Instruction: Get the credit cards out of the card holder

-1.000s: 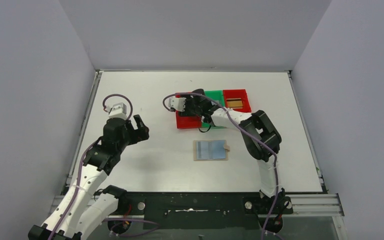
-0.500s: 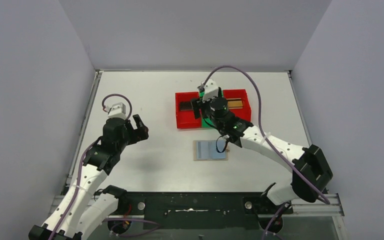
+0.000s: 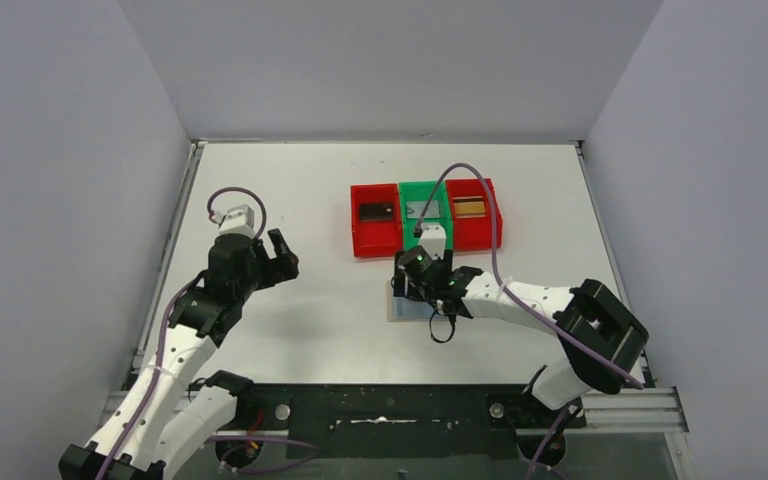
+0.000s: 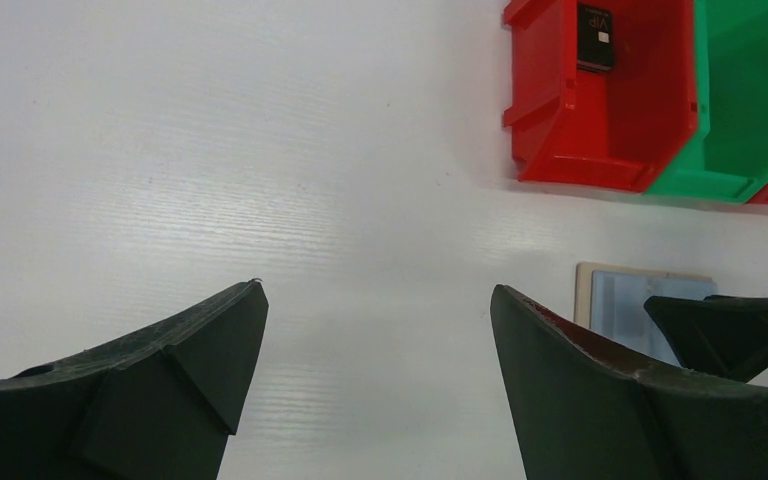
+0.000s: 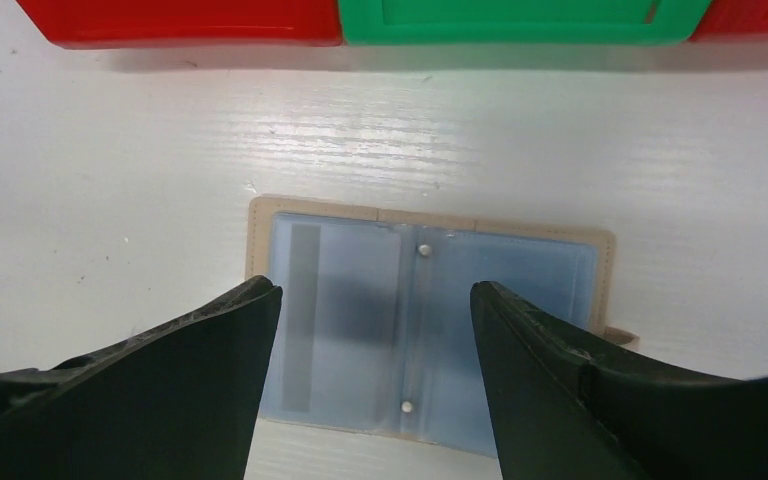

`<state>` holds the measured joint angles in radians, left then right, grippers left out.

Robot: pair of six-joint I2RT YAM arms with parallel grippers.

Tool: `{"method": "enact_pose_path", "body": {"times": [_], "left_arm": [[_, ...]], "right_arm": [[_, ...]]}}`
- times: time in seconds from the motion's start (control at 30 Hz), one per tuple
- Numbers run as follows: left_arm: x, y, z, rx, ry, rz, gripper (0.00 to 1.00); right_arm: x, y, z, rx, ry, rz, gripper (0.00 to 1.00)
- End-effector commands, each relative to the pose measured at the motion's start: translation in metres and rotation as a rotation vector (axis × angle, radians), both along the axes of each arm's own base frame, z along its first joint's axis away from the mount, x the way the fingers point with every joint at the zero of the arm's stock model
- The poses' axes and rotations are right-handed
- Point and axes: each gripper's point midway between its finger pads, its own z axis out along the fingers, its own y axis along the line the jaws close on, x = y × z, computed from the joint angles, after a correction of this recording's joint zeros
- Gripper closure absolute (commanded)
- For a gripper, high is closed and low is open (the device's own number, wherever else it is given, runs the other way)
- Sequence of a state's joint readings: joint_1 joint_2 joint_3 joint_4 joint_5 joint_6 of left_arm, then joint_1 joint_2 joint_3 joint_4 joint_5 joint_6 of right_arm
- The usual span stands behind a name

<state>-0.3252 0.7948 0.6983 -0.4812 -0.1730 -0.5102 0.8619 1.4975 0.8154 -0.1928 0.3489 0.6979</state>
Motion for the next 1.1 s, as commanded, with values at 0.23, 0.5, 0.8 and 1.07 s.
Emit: {"method": "enact_pose_path", "body": {"times": [0.23,0.5,0.8,1.07], "left_arm": [[0.009,-0.003,0.014,-0.009,-0.061,-0.019,0.16],[0.009,-0.003,0.014,-0.007,-0.061,-0.017,0.16],[0.009,-0.003,0.013,-0.009,-0.058,-0.020,0.16],[0.009,-0.007,0.013,-0.018,-0.057,-0.037,0.16]], "right_arm": [[0.009,0.038,-0.007,0.034,0.026,0.004,0.31],[0.004,0.045,-0.026,0.007,0.074,0.031,0.34],[0.001,0.043,-0.028,0.027,0.074,0.010,0.53],[0.005,0.048,-0.018,0.135,0.064,0.011,0.62]]}}
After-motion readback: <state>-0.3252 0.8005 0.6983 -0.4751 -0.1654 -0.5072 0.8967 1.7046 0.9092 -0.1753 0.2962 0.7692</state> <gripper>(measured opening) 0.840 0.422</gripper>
